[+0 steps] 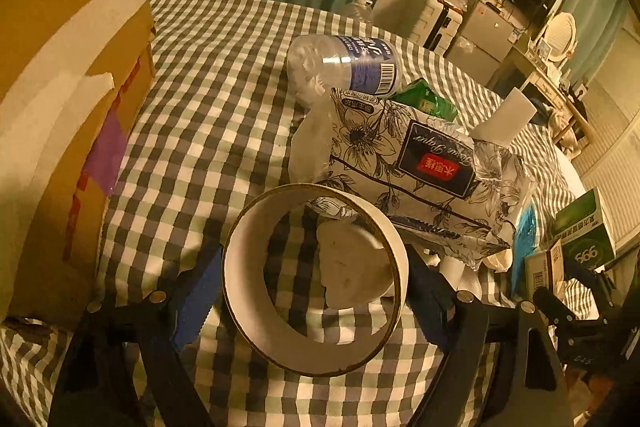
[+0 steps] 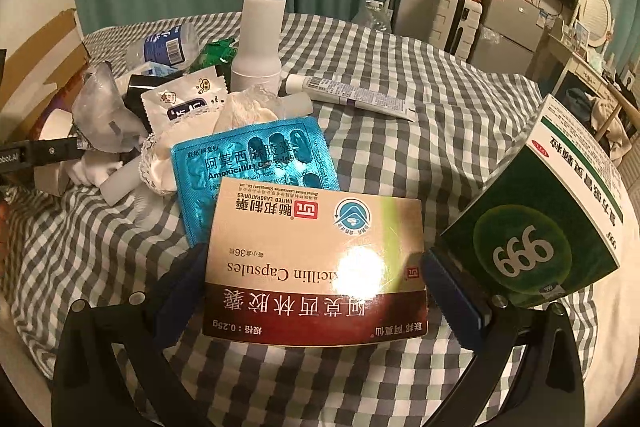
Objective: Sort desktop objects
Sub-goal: 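Grasp the green medicine box with the right tool while the left holds the tape roll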
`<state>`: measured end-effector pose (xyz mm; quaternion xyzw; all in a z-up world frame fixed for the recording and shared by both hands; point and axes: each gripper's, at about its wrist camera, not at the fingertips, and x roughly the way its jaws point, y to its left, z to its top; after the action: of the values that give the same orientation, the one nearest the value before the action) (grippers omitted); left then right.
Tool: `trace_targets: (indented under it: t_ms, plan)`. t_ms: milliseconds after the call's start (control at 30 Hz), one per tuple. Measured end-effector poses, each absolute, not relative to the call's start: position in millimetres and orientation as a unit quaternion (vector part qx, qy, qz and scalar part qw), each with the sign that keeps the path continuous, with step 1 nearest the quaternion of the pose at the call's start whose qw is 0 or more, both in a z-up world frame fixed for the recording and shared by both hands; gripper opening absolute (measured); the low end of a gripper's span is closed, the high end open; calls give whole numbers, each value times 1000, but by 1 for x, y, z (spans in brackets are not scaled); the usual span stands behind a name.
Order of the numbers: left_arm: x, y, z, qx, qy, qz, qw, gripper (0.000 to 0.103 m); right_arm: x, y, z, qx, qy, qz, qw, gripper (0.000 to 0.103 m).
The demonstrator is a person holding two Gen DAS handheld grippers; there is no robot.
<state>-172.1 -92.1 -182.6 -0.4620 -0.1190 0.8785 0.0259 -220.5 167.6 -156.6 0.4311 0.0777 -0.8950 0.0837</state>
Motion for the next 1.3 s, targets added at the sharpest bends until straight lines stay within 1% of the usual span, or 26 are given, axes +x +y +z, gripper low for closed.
trace_targets:
  t_ms: [100,233,267,300,333,367,467,533,567,600,667,800,933,1000,1067,1167,1300]
  plan:
    - [-166,-90,-173,-446,-106,888,22,86,-221,170,-156,436,76,-892,86,103]
    - [-154,-80,-149,-404,-63,913,1,86,-221,175,-148,444,53,-888,105,102]
    - [-153,-73,-144,-395,-51,917,-5,86,-220,179,-145,439,36,-890,118,95]
    - [-150,-70,-139,-385,-36,922,-11,86,-219,180,-142,436,27,-891,122,82]
    - [-149,-67,-137,-379,-27,925,-13,86,-219,181,-139,435,18,-891,130,78]
    - [-150,-61,-133,-373,-16,928,-14,86,-219,181,-137,435,11,-890,136,74]
    - [-150,-51,-132,-370,7,929,-16,86,-218,178,-136,437,21,-889,138,74]
    - [-152,-47,-133,-373,13,928,-16,86,-215,178,-136,438,26,-889,131,74]
    - [-152,-46,-132,-372,13,928,-17,87,-213,179,-135,438,28,-890,126,76]
    - [-153,-47,-132,-373,10,928,-17,87,-211,181,-133,437,29,-891,117,82]
    - [-154,-46,-133,-374,6,927,-20,87,-208,189,-132,436,30,-893,106,88]
    - [-157,-48,-135,-379,-3,925,-23,87,-200,200,-120,421,20,-902,90,88]
    - [-158,-50,-139,-382,-2,924,-21,87,-185,216,-82,341,25,-939,39,89]
    - [-160,-46,-140,-385,5,923,-20,87,-177,229,-66,296,9,-955,-15,103]
    - [-161,-40,-140,-388,13,922,-18,87,-171,240,-60,258,-19,-963,-72,103]
    - [-163,-35,-140,-389,22,921,-15,87,-185,246,-71,276,-38,-950,-142,103]
    - [-165,-33,-142,-391,23,920,-15,87,-214,243,-91,307,-51,-935,-172,103]
